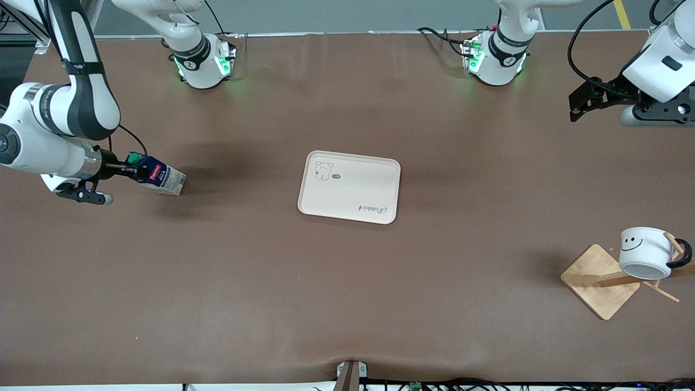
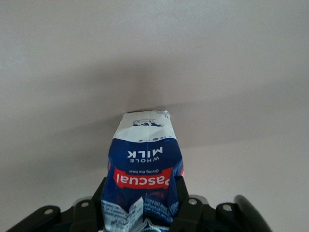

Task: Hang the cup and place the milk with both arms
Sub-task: 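Lower the milk carton onto the table with the right gripper, then open the right gripper and draw it back from the carton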

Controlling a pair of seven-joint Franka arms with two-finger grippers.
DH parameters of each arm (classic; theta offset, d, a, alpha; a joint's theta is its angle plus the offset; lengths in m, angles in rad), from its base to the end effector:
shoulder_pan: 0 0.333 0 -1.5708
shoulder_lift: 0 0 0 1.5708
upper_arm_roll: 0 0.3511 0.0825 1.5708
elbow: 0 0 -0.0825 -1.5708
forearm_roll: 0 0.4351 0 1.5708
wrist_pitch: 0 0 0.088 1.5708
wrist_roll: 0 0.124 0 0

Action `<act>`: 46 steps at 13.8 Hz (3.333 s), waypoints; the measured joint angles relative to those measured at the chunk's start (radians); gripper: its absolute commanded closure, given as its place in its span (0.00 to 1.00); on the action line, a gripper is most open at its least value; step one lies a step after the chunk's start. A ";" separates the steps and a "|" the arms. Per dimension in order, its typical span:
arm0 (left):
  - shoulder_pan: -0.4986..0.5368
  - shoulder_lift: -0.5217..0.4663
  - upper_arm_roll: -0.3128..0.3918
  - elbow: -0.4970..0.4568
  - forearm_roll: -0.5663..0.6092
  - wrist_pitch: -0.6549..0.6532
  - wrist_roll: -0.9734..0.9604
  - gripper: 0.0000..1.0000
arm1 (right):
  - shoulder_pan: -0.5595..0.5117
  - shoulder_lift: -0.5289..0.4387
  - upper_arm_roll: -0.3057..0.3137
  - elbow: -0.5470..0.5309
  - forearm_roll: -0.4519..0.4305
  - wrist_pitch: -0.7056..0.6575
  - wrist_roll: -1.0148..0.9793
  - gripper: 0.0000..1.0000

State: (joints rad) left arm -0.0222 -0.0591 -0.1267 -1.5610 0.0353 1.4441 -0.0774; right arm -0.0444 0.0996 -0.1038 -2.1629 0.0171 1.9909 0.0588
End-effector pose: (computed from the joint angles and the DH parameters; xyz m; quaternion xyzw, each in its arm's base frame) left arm 0.5649 -0.0824 0.6716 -0.9988 0.0338 0.0265 0.0244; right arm 0.5504 -0.0807 0.3174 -0.9850 0.1073 0.1349 0.0082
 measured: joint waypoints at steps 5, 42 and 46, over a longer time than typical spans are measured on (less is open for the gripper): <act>0.017 -0.003 0.002 -0.021 0.000 0.004 0.003 0.00 | -0.022 -0.012 0.000 -0.018 0.000 0.002 -0.050 0.66; 0.015 -0.008 -0.004 -0.039 0.000 0.104 0.003 0.00 | -0.041 0.085 0.016 0.761 -0.002 -0.739 -0.070 0.00; 0.015 -0.034 -0.004 -0.053 0.000 0.104 0.003 0.00 | -0.031 0.050 0.035 0.921 -0.002 -0.840 -0.069 0.00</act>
State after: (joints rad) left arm -0.0069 -0.0928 -0.1310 -1.6143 0.0353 1.5481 -0.0743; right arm -0.0754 0.1500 -0.0691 -1.2421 0.0152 1.1511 -0.0105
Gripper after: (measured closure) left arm 0.000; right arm 0.000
